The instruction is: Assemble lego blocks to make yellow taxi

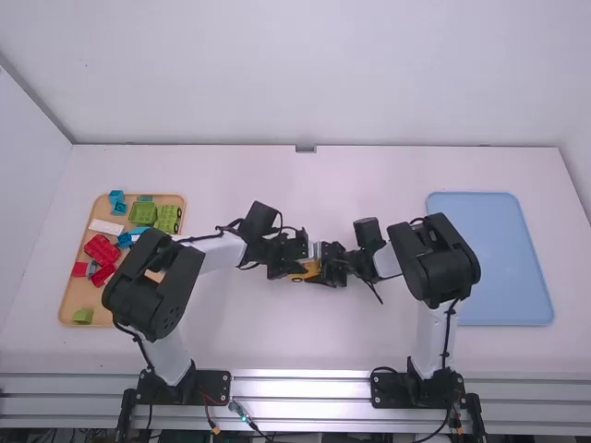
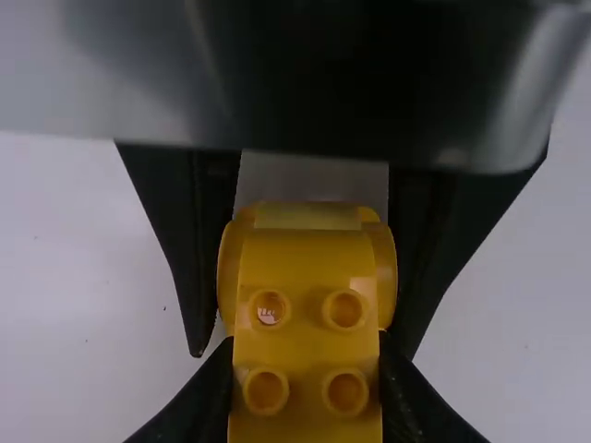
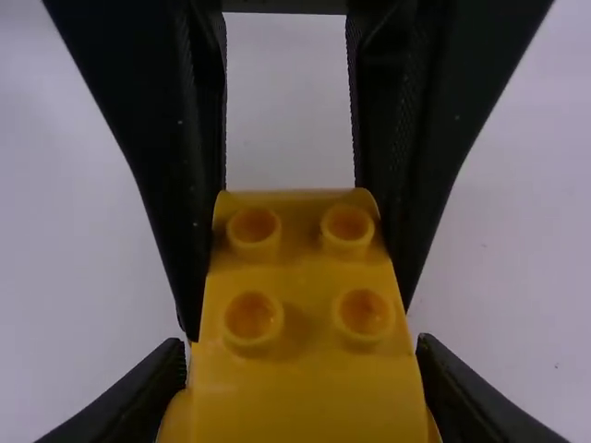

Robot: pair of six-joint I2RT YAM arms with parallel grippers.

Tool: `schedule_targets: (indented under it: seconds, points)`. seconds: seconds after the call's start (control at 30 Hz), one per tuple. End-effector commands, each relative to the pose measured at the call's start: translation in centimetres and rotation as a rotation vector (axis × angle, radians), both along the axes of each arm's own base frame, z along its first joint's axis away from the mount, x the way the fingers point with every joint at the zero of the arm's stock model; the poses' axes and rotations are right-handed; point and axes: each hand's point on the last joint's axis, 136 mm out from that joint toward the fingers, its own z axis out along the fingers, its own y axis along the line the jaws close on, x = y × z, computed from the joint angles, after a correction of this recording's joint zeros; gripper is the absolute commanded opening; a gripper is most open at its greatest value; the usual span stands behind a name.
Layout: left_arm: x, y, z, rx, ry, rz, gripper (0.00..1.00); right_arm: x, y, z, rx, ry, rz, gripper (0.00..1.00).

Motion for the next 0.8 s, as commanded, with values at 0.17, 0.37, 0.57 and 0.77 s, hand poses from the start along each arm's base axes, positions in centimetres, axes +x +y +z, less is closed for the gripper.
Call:
schedule_targets:
  seconds: [0.17,0.37,0.57,0.77]
  points:
    - [-1.97,3.36,-5.76,0.202,0.096,0.068,0.03,-0.94,0.1,-0.76,-0.005,0.041,0.012,0.45]
    - [-1.96,3.35,-5.76,0.201,0.094,0.067,0.14,-0.75,-0.05,-1.08,-0.025,0.042,-0.003,0.46]
    - [-1.79,3.29,-5.66,0.2,0.086,0.063,0.21,-0.79,-0.06,-1.1,-0.026,0.044,-0.002,0.47]
    - [-1.27,3.09,-5.06,0.192,0.075,0.071,0.23,-0.99,0.13,-1.1,-0.025,0.044,0.006,0.46]
